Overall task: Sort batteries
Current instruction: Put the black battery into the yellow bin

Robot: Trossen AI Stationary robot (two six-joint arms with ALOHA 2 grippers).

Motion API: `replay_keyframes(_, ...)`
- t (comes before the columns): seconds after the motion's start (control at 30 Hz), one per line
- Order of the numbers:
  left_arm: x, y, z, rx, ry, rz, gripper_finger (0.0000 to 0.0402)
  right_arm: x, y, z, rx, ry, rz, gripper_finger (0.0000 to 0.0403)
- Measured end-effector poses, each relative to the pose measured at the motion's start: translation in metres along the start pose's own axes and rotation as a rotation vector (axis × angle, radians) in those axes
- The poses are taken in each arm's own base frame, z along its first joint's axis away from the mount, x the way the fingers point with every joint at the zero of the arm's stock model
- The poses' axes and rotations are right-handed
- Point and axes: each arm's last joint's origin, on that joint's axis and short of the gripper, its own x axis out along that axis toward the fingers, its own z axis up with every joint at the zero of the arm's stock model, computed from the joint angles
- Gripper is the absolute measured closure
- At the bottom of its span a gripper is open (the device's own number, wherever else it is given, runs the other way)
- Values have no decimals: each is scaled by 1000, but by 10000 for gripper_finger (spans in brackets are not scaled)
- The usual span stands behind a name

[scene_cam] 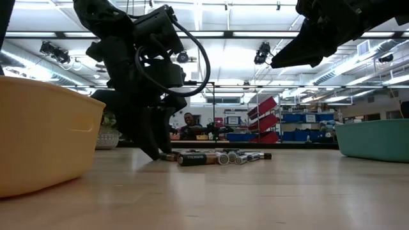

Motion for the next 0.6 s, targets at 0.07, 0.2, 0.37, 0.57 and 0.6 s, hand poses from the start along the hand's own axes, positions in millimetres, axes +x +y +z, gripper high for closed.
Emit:
replay_keyframes(0.07, 0, 0, 0, 0, 0, -1, 274, 0, 0, 0, 0, 0, 0, 313)
replay_keyframes(0.2, 0, 0, 0, -4, 0, -14, 299, 0, 0, 0, 0, 0, 0, 313)
replay_keyframes(0.37, 0, -1, -1, -8, 1, -27, 333, 0, 0, 0, 0, 0, 0, 313)
replay_keyframes(0.57, 0, -1, -1, -22, 9, -31, 360, 0, 0, 0, 0, 0, 0, 313)
replay_keyframes(0.6, 0, -1, -1, -28, 11, -31, 362, 0, 0, 0, 0, 0, 0, 313)
